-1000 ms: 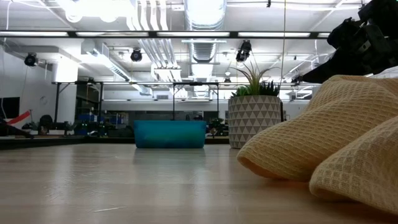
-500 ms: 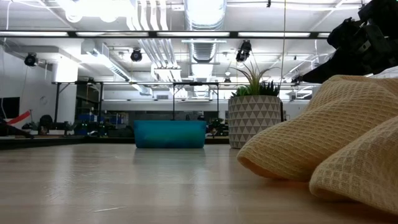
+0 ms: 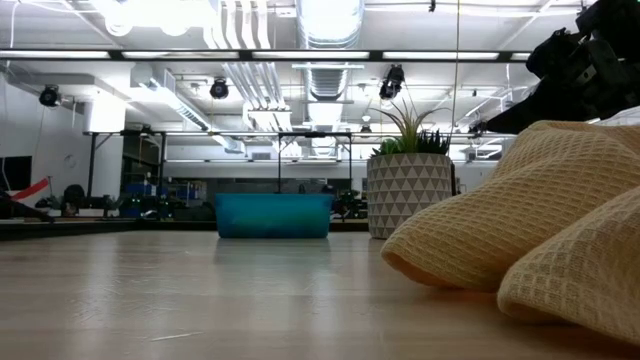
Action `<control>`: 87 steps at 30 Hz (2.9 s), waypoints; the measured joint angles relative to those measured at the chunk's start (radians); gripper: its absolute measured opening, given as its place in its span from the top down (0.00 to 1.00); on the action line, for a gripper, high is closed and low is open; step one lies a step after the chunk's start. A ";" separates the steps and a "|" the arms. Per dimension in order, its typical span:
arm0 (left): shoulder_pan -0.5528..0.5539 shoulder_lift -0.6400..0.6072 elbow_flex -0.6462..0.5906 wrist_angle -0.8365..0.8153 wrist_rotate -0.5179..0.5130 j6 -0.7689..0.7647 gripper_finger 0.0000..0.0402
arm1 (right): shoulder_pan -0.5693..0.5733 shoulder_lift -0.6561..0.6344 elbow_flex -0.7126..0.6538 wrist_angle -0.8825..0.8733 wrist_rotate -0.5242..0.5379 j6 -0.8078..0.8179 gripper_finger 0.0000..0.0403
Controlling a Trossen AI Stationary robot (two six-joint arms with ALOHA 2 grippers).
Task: Pick and placing Produce into tupperware
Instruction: Put the green melon into the blue bin
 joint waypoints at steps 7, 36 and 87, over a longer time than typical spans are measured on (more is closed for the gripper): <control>0.000 -0.008 0.000 -0.001 -0.033 0.052 0.51 | 0.000 0.000 0.000 0.000 0.000 0.000 0.98; 0.102 -0.258 0.008 0.011 -0.695 0.394 0.53 | 0.000 0.000 0.000 -0.002 0.000 0.000 0.98; 1.511 -0.076 0.020 0.459 -0.066 1.465 0.53 | 0.000 0.000 0.000 -0.043 0.075 -0.148 0.98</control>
